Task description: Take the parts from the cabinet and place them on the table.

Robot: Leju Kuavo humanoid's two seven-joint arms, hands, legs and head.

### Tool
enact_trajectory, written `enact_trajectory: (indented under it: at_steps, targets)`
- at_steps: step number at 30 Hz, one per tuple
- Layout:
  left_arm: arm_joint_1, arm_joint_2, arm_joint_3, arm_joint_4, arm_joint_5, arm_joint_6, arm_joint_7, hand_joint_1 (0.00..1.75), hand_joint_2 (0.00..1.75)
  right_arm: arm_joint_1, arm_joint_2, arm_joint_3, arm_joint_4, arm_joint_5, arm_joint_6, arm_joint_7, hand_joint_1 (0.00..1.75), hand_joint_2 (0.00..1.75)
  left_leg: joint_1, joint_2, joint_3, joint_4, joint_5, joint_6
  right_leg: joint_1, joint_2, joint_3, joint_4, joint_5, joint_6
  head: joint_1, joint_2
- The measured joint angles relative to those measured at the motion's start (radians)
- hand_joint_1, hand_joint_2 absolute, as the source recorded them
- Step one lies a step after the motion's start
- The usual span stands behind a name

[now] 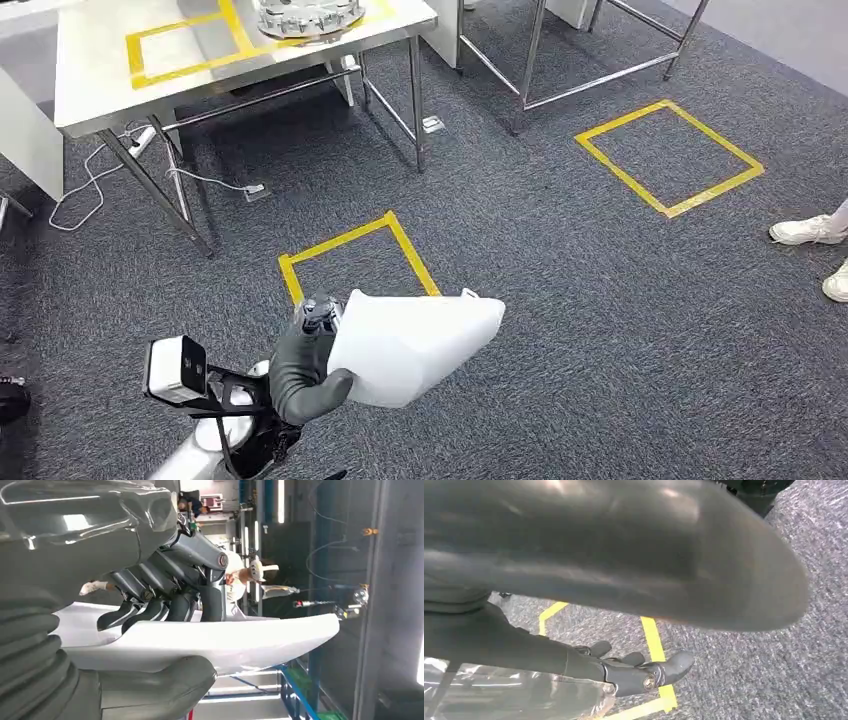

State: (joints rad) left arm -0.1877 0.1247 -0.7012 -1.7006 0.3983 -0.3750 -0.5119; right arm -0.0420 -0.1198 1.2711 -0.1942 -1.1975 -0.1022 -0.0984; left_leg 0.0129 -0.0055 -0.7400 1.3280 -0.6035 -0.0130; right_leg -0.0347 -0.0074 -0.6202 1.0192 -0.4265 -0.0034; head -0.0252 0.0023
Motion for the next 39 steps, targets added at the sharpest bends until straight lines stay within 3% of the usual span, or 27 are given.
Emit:
enact_trajectory:
  at_steps: [2, 3, 4, 5, 8, 9, 10, 11, 13, 15, 16, 17, 19, 21, 24, 26, 28, 29, 30, 31, 32, 33, 34, 35, 36, 38, 39]
  targets:
    - [0.0, 0.0, 0.0, 0.0, 0.0, 0.0, 0.0, 1.75, 1.75, 0.0, 0.0, 0.0, 0.0, 0.0, 0.0, 0.0, 0.0, 0.0, 0.0, 0.0, 0.048, -0.109, 0.069, 0.007, 0.003, 0.0, 0.003, 0.0, -0.002, 0.002, 0.0, 0.0]
    - [0.0, 0.0, 0.0, 0.0, 0.0, 0.0, 0.0, 1.75, 1.75, 0.0, 0.0, 0.0, 0.0, 0.0, 0.0, 0.0, 0.0, 0.0, -0.003, 0.003, 0.096, -0.202, 0.113, 0.016, 0.005, 0.0, 0.007, 0.0, -0.003, 0.002, -0.001, 0.0]
    - [-0.001, 0.0, 0.0, 0.0, 0.0, 0.0, 0.0, 1.75, 1.75, 0.0, 0.001, 0.0, 0.0, 0.0, 0.0, 0.0, 0.0, 0.0, -0.009, 0.014, 0.146, -0.295, 0.146, 0.032, 0.005, 0.0, 0.009, -0.001, -0.003, 0.002, 0.0, 0.0]
    - [-0.001, 0.0, 0.001, 0.001, 0.002, 0.0, -0.002, 1.75, 1.75, 0.0, 0.006, 0.0, 0.001, 0.002, -0.001, 0.0, 0.0, 0.0, -0.012, 0.019, 0.146, -0.303, 0.143, 0.035, 0.011, 0.0, 0.011, -0.001, -0.005, 0.007, 0.004, 0.0]
    - [-0.002, 0.001, 0.0, 0.001, 0.011, 0.006, -0.009, 1.75, 1.75, 0.0, 0.005, 0.0, 0.001, 0.007, -0.008, -0.01, 0.0, 0.0, -0.023, 0.014, 0.147, -0.309, 0.142, 0.045, 0.003, -0.005, 0.015, -0.008, -0.007, 0.024, 0.0, 0.0]
    - [-0.003, 0.001, 0.001, 0.001, 0.011, 0.009, -0.013, 1.75, 1.75, -0.002, 0.005, 0.0, 0.001, 0.011, -0.01, -0.011, 0.0, 0.0, -0.023, 0.009, 0.155, -0.326, 0.149, 0.054, 0.006, -0.006, 0.024, -0.017, -0.004, 0.031, -0.001, 0.0]
    - [-0.001, 0.0, 0.0, 0.002, 0.011, 0.012, -0.016, 1.75, 1.75, 0.0, 0.003, 0.0, 0.001, 0.014, -0.01, -0.015, 0.0, 0.0, -0.011, 0.007, 0.185, -0.352, 0.166, 0.056, 0.006, -0.005, 0.018, -0.003, -0.01, 0.031, 0.003, 0.0]
    - [-0.004, 0.0, 0.0, 0.003, 0.011, 0.015, -0.021, 1.75, 1.75, 0.0, 0.002, 0.0, 0.001, 0.015, -0.009, -0.018, 0.0, 0.0, -0.012, 0.007, 0.191, -0.36, 0.17, 0.061, 0.01, -0.002, 0.001, 0.033, -0.032, 0.026, 0.004, 0.0]
    - [-0.002, -0.001, -0.001, 0.007, 0.007, 0.025, -0.023, 1.75, 1.75, 0.001, 0.0, 0.0, 0.001, 0.019, -0.008, -0.019, 0.0, 0.0, -0.013, 0.003, 0.191, -0.359, 0.171, 0.064, 0.01, 0.002, -0.076, 0.187, -0.094, 0.017, 0.009, 0.0]
    - [-0.001, 0.0, -0.002, 0.013, -0.005, 0.033, -0.023, 1.75, 1.75, 0.002, -0.003, 0.001, 0.001, 0.022, -0.006, -0.024, 0.0, 0.0, -0.016, -0.005, 0.189, -0.357, 0.169, 0.065, 0.01, 0.002, -0.133, 0.285, -0.117, 0.023, 0.011, 0.0]
    - [0.0, 0.0, -0.003, 0.016, -0.01, 0.036, -0.023, 1.75, 1.75, 0.002, -0.005, 0.001, 0.001, 0.024, -0.006, -0.03, 0.0, 0.0, -0.016, -0.009, 0.191, -0.356, 0.166, 0.063, 0.008, 0.002, -0.125, 0.26, -0.099, 0.032, 0.009, 0.0]
    - [0.0, 0.0, -0.005, 0.018, -0.011, 0.039, -0.024, 1.75, 1.75, 0.001, -0.008, 0.001, 0.001, 0.025, -0.006, -0.036, 0.0, 0.0, -0.014, -0.013, 0.192, -0.352, 0.162, 0.06, 0.006, 0.002, -0.093, 0.192, -0.066, 0.043, 0.01, 0.0]
    - [-0.001, -0.001, -0.008, 0.018, -0.013, 0.04, -0.024, 1.75, 1.75, -0.001, -0.013, 0.001, 0.001, 0.028, -0.006, -0.042, 0.0, 0.0, -0.013, -0.018, 0.191, -0.333, 0.147, 0.048, -0.002, 0.002, 0.0, 0.005, 0.002, 0.061, 0.01, 0.0]
    - [-0.001, -0.001, -0.012, 0.018, -0.016, 0.042, -0.023, 1.75, 1.75, -0.004, -0.014, 0.002, 0.001, 0.029, -0.006, -0.045, 0.0, 0.0, -0.022, -0.02, 0.182, -0.313, 0.13, 0.037, 0.003, 0.008, 0.004, 0.002, -0.002, 0.034, 0.01, 0.0]
    - [-0.002, 0.0, -0.016, 0.018, -0.022, 0.044, -0.016, 1.75, 1.75, -0.006, -0.016, 0.002, 0.001, 0.029, -0.004, -0.046, 0.0, 0.0, -0.018, -0.019, 0.183, -0.315, 0.125, 0.03, 0.005, 0.007, 0.003, 0.004, -0.007, 0.015, 0.011, 0.0]
    - [-0.003, 0.001, -0.017, 0.018, -0.023, 0.045, -0.014, 1.75, 1.75, -0.005, -0.018, 0.002, 0.001, 0.029, -0.003, -0.048, 0.0, 0.0, -0.014, -0.009, 0.165, -0.275, 0.097, 0.018, 0.0, 0.008, 0.01, 0.002, -0.01, 0.004, 0.008, 0.0]
    - [-0.003, 0.003, -0.018, 0.018, -0.023, 0.045, -0.014, 1.75, 1.75, -0.005, -0.019, 0.002, 0.001, 0.029, -0.002, -0.049, 0.0, 0.0, -0.009, -0.004, 0.085, -0.115, 0.023, 0.007, 0.004, 0.007, 0.011, 0.003, -0.013, -0.002, 0.005, 0.0]
    - [-0.003, 0.004, -0.019, 0.018, -0.023, 0.045, -0.014, 1.75, 1.75, -0.004, -0.02, 0.002, 0.001, 0.028, -0.002, -0.049, 0.0, 0.0, -0.008, -0.002, 0.043, -0.04, -0.001, 0.006, 0.005, 0.007, 0.011, 0.003, -0.015, -0.003, 0.006, 0.0]
    - [-0.003, 0.006, -0.02, 0.018, -0.023, 0.045, -0.014, 1.75, 1.75, -0.003, -0.021, 0.002, 0.001, 0.027, -0.002, -0.049, 0.0, 0.0, -0.008, 0.0, 0.014, 0.004, -0.004, 0.006, 0.007, 0.006, 0.012, 0.003, -0.016, -0.004, 0.006, 0.0]
    - [-0.003, 0.008, -0.021, 0.018, -0.023, 0.045, -0.014, 1.75, 1.75, -0.002, -0.021, 0.002, 0.001, 0.027, -0.001, -0.049, 0.0, 0.0, -0.008, 0.0, 0.011, -0.003, 0.016, 0.009, 0.009, 0.007, 0.014, 0.003, -0.017, -0.006, 0.005, 0.0]
    - [-0.003, 0.009, -0.022, 0.018, -0.023, 0.045, -0.014, 1.75, 1.75, -0.001, -0.022, 0.002, 0.001, 0.027, 0.0, -0.049, 0.0, 0.0, -0.009, 0.0, 0.029, -0.053, 0.053, 0.014, 0.012, 0.007, 0.017, 0.003, -0.018, -0.007, 0.005, 0.0]
    - [-0.003, 0.01, -0.023, 0.018, -0.022, 0.045, -0.014, 1.75, 1.75, -0.001, -0.022, 0.002, 0.001, 0.027, 0.0, -0.049, 0.0, 0.0, -0.011, 0.0, 0.068, -0.139, 0.103, 0.024, 0.016, 0.007, 0.022, 0.003, -0.019, -0.009, 0.005, 0.0]
    - [-0.004, 0.01, -0.023, 0.018, -0.021, 0.045, -0.014, 1.75, 1.75, -0.001, -0.021, 0.002, 0.001, 0.027, 0.001, -0.049, 0.0, 0.0, -0.017, 0.001, 0.117, -0.241, 0.152, 0.042, 0.019, 0.008, 0.027, 0.002, -0.021, -0.01, 0.005, 0.0]
    - [-0.005, 0.011, -0.023, 0.017, -0.021, 0.045, -0.014, 1.75, 1.75, -0.001, -0.013, 0.002, -0.001, 0.027, 0.003, -0.049, 0.0, 0.0, -0.028, 0.011, 0.144, -0.296, 0.155, 0.062, 0.013, 0.007, 0.028, 0.0, -0.021, -0.01, 0.008, 0.0]
    - [-0.005, 0.012, -0.022, 0.016, -0.02, 0.045, -0.015, 1.75, 1.75, -0.001, -0.015, 0.002, -0.003, 0.027, 0.004, -0.05, 0.0, 0.0, -0.031, 0.019, 0.145, -0.309, 0.146, 0.065, 0.022, 0.007, 0.025, 0.0, -0.024, -0.004, 0.011, 0.0]
    - [-0.005, 0.016, -0.022, 0.015, -0.017, 0.047, -0.015, 1.75, 1.75, 0.0, -0.017, 0.002, -0.005, 0.029, 0.004, -0.05, 0.0, 0.0, -0.039, 0.015, 0.146, -0.31, 0.145, 0.066, 0.008, 0.002, 0.028, -0.005, -0.026, 0.008, 0.007, 0.0]
    - [-0.005, 0.018, -0.021, 0.013, -0.016, 0.05, -0.015, 1.75, 1.75, -0.001, -0.011, 0.002, -0.006, 0.03, 0.004, -0.05, 0.0, 0.0, -0.04, 0.013, 0.149, -0.319, 0.146, 0.07, 0.012, 0.0, 0.032, -0.009, -0.024, 0.012, 0.007, 0.0]
